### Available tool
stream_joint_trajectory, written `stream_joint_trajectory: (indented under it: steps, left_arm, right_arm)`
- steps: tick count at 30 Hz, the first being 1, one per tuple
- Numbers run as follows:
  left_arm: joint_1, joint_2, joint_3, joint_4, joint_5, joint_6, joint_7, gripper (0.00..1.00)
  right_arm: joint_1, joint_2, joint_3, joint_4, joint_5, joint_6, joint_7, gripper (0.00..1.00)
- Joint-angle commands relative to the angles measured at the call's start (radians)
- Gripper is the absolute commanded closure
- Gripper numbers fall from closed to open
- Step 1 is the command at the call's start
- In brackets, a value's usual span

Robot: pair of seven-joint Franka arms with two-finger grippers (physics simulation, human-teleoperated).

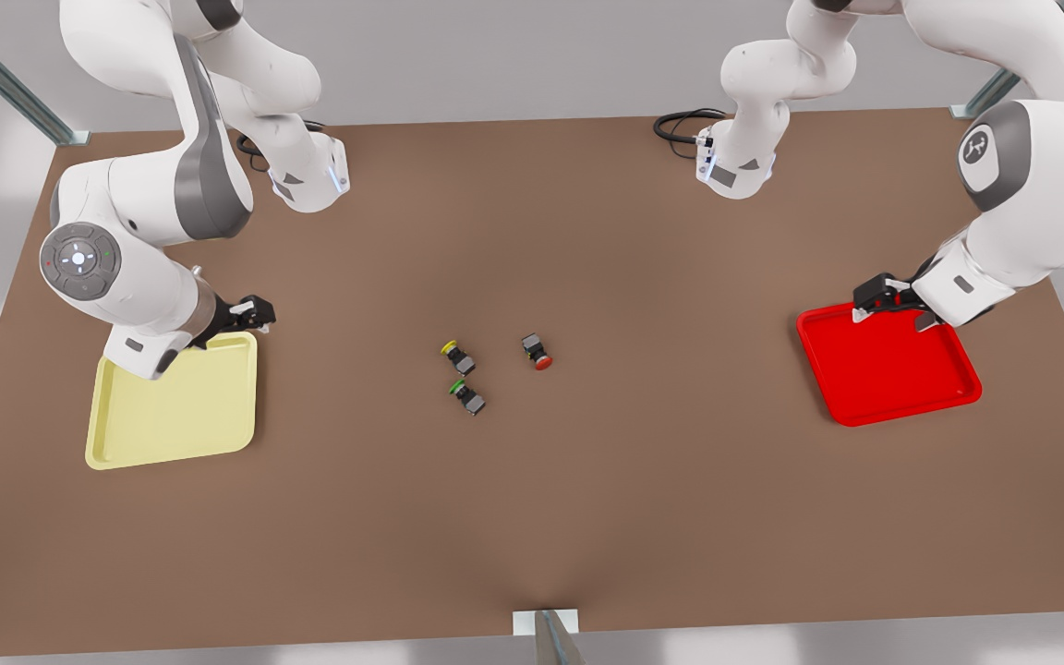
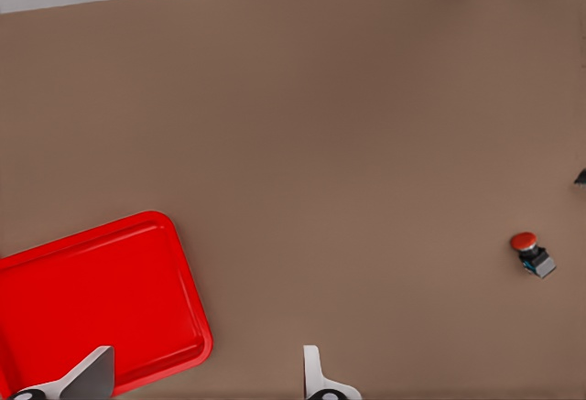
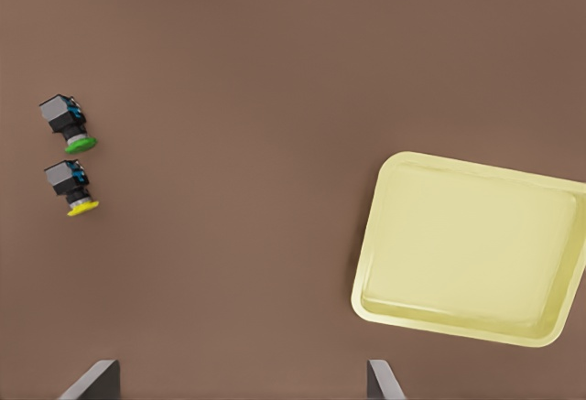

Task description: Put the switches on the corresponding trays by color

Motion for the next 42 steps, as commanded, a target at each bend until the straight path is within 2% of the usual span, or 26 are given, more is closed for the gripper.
stream_joint_trajectory:
  steps: [1, 3, 4, 6, 9, 13, 15, 17, 18, 19, 26, 30, 32, 36, 38, 42]
  left_arm:
    - [0.001, -0.001, 0.0, 0.0, 0.0, 0.0, 0.039, 0.0]
    - [-0.016, 0.02, -0.005, 0.0, 0.003, -0.002, 0.039, 0.0]
    - [-0.099, 0.072, -0.005, 0.0, 0.008, -0.005, -0.044, 0.0]
    - [-0.309, 0.192, -0.005, 0.0, 0.049, 0.023, -0.366, 0.0]
    - [-0.521, 0.372, -0.006, 0.0, 0.078, 0.211, -0.898, 0.0]
    - [-0.584, 0.478, -0.006, 0.0, 0.074, 0.339, -1.165, 0.0]
    - [-0.614, 0.531, -0.008, 0.0, 0.067, 0.348, -1.191, 0.0]
    - [-0.654, 0.597, -0.006, 0.0, 0.051, 0.509, -1.458, 0.0]
    - [-0.654, 0.6, -0.006, -0.001, 0.035, 0.615, -1.691, 0.0]
    - [-0.654, 0.602, -0.008, -0.021, -0.037, 0.676, -1.738, 0.0]
    - [-0.673, 0.525, -0.039, -0.154, -0.08, 0.662, -1.738, 0.0]
    - [-0.668, 0.533, -0.034, -0.154, -0.111, 0.765, -2.121, 0.0]
    - [-0.668, 0.537, -0.033, -0.154, -0.112, 0.781, -2.129, 0.0]
    - [-0.666, 0.551, -0.033, -0.154, -0.101, 0.79, -2.103, 0.0]
    - [-0.67, 0.562, -0.034, -0.154, -0.101, 0.767, -1.856, 0.0]
    - [-0.673, 0.562, -0.048, -0.154, -0.1, 0.682, -1.698, 0.0]
  right_arm:
    - [0.0, -0.001, 0.0, 0.001, 0.001, 0.003, -0.016, 0.0]
    - [0.028, 0.004, 0.0, -0.001, -0.001, 0.007, -0.006, 0.0]
    - [0.097, 0.025, -0.002, -0.002, -0.001, 0.012, -0.006, 0.0]
    - [0.294, 0.16, -0.017, 0.006, -0.003, 0.115, -0.002, 0.0]
    - [0.489, 0.306, -0.039, 0.004, 0.001, 0.378, 0.21, 0.0]
    - [0.588, 0.353, -0.043, -0.023, -0.013, 0.47, 0.363, 0.0]
    - [0.581, 0.344, -0.046, -0.157, -0.024, 0.624, 0.363, 0.0]
    - [0.581, 0.333, -0.046, -0.313, -0.067, 0.783, 0.363, 0.0]
    - [0.581, 0.315, -0.048, -0.37, -0.072, 0.846, 0.363, 0.0]
    - [0.584, 0.315, -0.048, -0.389, -0.073, 0.869, 0.363, 0.0]
    - [0.589, 0.327, -0.046, -0.401, -0.073, 0.914, 0.363, 0.0]
    - [0.588, 0.327, -0.054, -0.455, -0.073, 0.915, 0.363, 0.0]
    - [0.586, 0.329, -0.054, -0.497, -0.073, 0.978, 0.363, 0.0]
    - [0.586, 0.356, -0.054, -0.493, -0.073, 0.983, 0.362, 0.0]
    - [0.585, 0.37, -0.057, -0.49, -0.073, 0.983, 0.363, 0.0]
    - [0.586, 0.398, -0.068, -0.488, -0.073, 0.986, 0.357, 0.0]
